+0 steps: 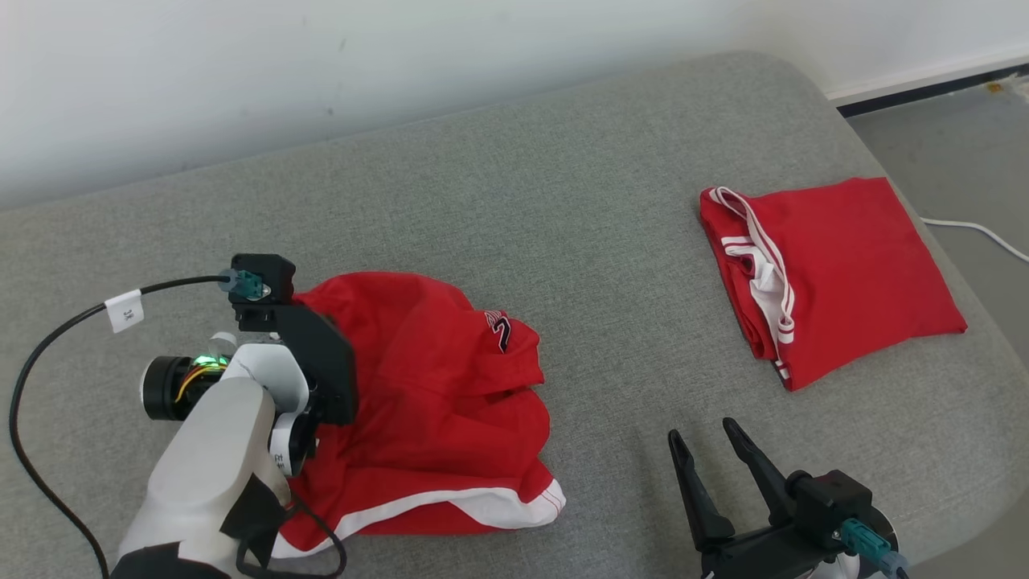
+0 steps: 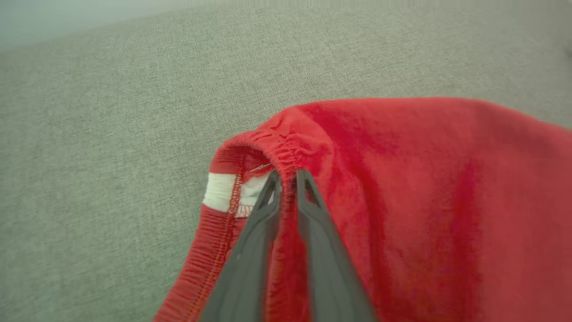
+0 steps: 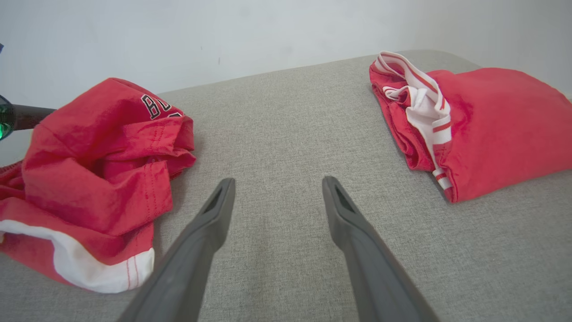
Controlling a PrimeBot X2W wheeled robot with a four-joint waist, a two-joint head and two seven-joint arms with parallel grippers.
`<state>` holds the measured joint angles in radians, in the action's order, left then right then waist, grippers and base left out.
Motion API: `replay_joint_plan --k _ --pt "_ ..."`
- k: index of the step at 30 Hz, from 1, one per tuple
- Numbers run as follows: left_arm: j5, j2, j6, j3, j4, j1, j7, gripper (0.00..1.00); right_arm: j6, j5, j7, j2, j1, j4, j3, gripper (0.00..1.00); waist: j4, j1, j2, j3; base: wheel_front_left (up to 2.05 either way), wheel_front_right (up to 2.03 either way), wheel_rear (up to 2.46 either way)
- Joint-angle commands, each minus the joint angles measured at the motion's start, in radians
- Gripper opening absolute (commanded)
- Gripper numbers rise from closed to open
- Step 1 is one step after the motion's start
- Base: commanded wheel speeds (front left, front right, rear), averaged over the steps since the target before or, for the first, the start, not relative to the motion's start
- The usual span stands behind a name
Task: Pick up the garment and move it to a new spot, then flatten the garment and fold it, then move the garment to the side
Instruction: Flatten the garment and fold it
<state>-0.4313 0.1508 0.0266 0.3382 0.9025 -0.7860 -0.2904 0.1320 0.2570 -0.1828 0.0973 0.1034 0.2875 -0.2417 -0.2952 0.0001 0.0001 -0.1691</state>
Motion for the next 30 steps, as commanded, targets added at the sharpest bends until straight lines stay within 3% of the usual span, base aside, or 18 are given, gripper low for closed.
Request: replay_joint_plan --k 1,5,14,22,27,28,29,30 --pt "-0.009 -0.003 0.004 -0.007 0.005 -0.018 0.017 0.00 -0.003 0.003 -0.003 -0.004 0.011 0.004 -0.003 1.00 0.002 -0.0001 -0.0001 0.002 0.00 0.00 0.00" --pt "-0.032 -0.005 0.000 -0.028 0.007 -0.024 0.083 0.00 -0.003 0.003 -0.003 -0.005 0.017 0.005 -0.006 1.00 0.005 -0.0001 -0.0001 0.000 0.00 0.00 0.00" --pt "-0.011 0.055 -0.107 -0.083 0.042 -0.055 0.294 0.00 -0.003 0.004 0.000 0.012 0.016 -0.005 -0.003 1.00 0.023 -0.0001 -0.0001 -0.020 0.00 0.00 0.00" --pt "-0.025 0.104 -0.165 -0.114 0.093 -0.023 0.347 0.00 -0.003 -0.004 0.004 0.015 0.003 -0.010 -0.003 1.00 0.060 -0.0001 -0.0001 -0.010 0.00 0.00 0.00" --pt "-0.036 0.112 -0.162 -0.124 0.111 0.011 0.361 0.00 -0.003 -0.003 0.013 0.021 0.003 -0.010 -0.013 1.00 0.080 -0.0001 -0.0001 0.007 0.00 0.00 0.00" --pt "-0.039 0.111 -0.160 -0.125 0.112 0.016 0.364 0.16 -0.003 -0.003 0.014 0.022 0.003 -0.010 -0.015 1.00 0.083 -0.0001 -0.0001 0.010 0.00 0.00 0.00" --pt "-0.047 0.106 -0.157 -0.129 0.111 0.021 0.375 0.42 -0.003 -0.002 0.017 0.023 0.002 -0.011 -0.015 1.00 0.086 -0.0001 -0.0001 0.015 0.00 0.00 0.00" --pt "-0.051 0.102 -0.147 -0.130 0.110 0.029 0.380 1.00 -0.003 -0.002 0.020 0.024 0.000 -0.011 -0.016 1.00 0.088 -0.0001 -0.0001 0.018 0.00 0.00 0.00"
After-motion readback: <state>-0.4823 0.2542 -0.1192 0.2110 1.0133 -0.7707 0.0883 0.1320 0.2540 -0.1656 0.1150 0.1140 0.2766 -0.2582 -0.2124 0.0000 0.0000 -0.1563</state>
